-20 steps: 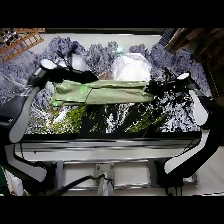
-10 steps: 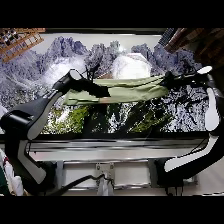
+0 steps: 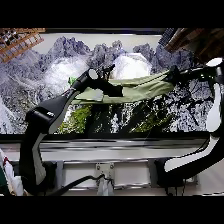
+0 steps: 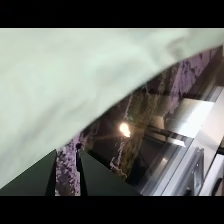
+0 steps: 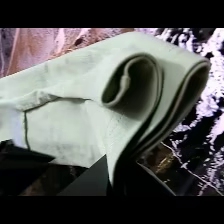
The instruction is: Fold the clothes and pants, and hang the long-sleeved shirts on hangers.
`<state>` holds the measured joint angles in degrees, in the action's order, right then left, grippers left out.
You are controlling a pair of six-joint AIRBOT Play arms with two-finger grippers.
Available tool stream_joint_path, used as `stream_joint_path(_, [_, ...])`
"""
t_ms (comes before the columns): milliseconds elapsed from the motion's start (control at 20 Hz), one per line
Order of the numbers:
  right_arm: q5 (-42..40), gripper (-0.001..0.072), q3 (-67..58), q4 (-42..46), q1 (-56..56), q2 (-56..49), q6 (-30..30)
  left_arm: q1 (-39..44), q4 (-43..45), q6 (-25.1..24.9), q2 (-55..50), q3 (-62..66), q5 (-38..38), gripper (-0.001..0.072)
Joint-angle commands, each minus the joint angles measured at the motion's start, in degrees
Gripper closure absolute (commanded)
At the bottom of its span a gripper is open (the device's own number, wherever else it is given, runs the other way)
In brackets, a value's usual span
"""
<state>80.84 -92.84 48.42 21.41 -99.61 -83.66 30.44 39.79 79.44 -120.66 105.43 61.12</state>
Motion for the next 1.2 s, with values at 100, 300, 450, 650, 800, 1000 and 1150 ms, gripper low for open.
stream_joint_path(100, [3.08,0.0692,-4.11,0.74,-0.87,0.04,-3.17,1.84,-1.66,1.62,-3.96,2.43,-0.72,0.0582])
stream_joint_path(300, [6.62,0.0692,-7.8,1.81,-2.12,0.04,-4.87,2.45,-1.64,2.97,-4.72,2.43,-3.52,0.0585])
stream_joint_path(450, [9.68,0.0692,-10.1,2.49,-3.04,0.04,-5.92,2.45,-1.64,5.22,-5.03,2.43,-4.81,0.0585])
stream_joint_path(650, [11.61,0.0692,-13.75,3.04,-4.81,0.07,-6.97,2.45,-1.66,5.46,-5.27,2.43,-4.81,0.0587])
stream_joint_path(800, [11.56,0.0692,-16.7,3.06,-6.05,0.07,-7.45,2.45,-1.73,5.42,-5.27,2.43,-4.72,0.0628])
stream_joint_path(1000, [11.76,0.0692,-18.75,3.04,-6.45,0.07,-8.55,2.45,-4.09,4.96,-5.27,2.43,-4.76,0.07])
stream_joint_path(1150, [12.31,0.0692,-19.15,2.91,-6.47,0.22,-9.09,2.45,-4.44,4.09,-5.27,2.43,-4.79,0.07])
